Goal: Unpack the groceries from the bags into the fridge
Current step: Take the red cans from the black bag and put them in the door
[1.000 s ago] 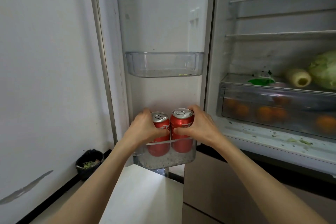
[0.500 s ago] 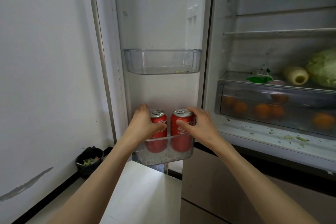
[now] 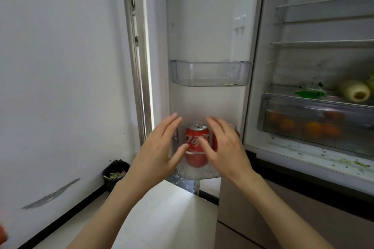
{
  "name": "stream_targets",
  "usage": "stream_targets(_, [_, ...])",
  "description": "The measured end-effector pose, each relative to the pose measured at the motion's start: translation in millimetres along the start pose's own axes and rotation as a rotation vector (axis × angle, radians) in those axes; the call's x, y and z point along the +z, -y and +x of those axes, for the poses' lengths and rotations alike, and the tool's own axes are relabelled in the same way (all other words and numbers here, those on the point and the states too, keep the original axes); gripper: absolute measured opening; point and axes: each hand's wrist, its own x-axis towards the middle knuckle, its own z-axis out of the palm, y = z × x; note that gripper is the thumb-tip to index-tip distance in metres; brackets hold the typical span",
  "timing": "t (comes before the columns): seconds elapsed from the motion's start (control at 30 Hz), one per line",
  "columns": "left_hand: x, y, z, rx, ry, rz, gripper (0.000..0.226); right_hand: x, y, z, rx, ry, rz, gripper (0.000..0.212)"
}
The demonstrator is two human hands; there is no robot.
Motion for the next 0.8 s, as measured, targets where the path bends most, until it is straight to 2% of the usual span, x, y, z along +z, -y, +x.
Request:
stream_targets(0.1, [-30,36,-31,-0.01,-0.04,0.156,0.059,23,45,-2,-0.136,-0.019,-0.015,0.061])
stream_targets(0.3, [-114,114,-136,-0.258,0.021,0.401,0.059,101,163,-25,-0.28,0.123,0.02,0.065])
stream_targets(0.57, [-225,204,-333,-0.615,0.124,0.518,0.063,233,347,-105,-0.419,0.391,0.165,0.067])
stream_targets(0.8, [-271,245,-490,-1.026,0.133,0.524,0.057,329,472,-177,-0.54,0.615,0.285,0.062])
